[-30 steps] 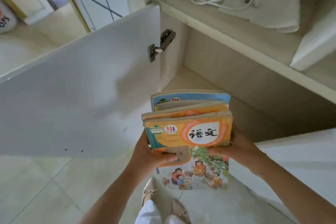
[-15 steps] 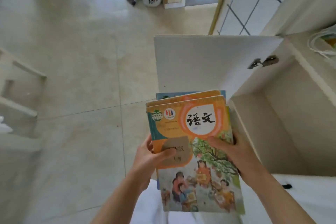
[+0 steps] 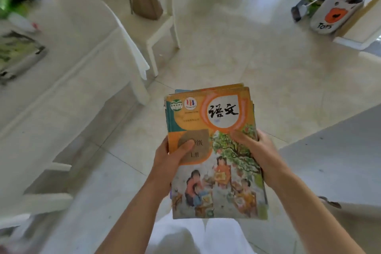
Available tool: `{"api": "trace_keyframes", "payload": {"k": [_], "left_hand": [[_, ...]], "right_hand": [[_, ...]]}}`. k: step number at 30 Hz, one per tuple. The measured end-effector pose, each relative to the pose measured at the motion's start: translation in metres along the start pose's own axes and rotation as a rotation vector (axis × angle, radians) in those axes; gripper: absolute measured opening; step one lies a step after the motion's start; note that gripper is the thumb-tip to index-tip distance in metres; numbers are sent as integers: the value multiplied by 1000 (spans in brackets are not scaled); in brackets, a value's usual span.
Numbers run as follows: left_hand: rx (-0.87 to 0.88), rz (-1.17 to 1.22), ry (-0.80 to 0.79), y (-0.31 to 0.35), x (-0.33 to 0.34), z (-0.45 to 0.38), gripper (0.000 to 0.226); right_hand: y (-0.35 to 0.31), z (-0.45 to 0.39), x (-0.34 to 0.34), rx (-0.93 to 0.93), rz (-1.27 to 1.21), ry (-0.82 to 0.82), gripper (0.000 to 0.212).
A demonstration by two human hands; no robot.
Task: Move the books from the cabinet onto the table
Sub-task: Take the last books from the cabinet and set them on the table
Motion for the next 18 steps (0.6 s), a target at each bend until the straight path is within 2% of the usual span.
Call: {"api": "trace_keyframes", "payload": {"k": [2, 4, 8, 12, 18], "left_hand": [[12, 55, 76, 15, -43, -15, 32], [8, 104, 147, 28, -84, -26, 27], [28, 198, 279, 50, -149, -40, 29], [41, 254, 396, 67, -192, -54, 38], [22, 376, 567, 88, -237, -90, 30]], "right_hand": [[-10, -11, 55, 0, 35, -64, 63], [-22, -17, 109, -7, 64, -153, 60], [-39, -34, 197, 18, 120, -303, 61], [-54, -49, 266, 5, 204, -426, 74], [-78, -82, 351, -1, 294, -578, 62]]}}
Point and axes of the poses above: each hand's wrist, its own z-axis away from the middle knuckle, its own x-axis out of the palm, y = z × x, the point moved 3 cm from there along -z, towards the middle knuckle, and after that the axes turned 11 degrees about y, right-handed, at the moved point
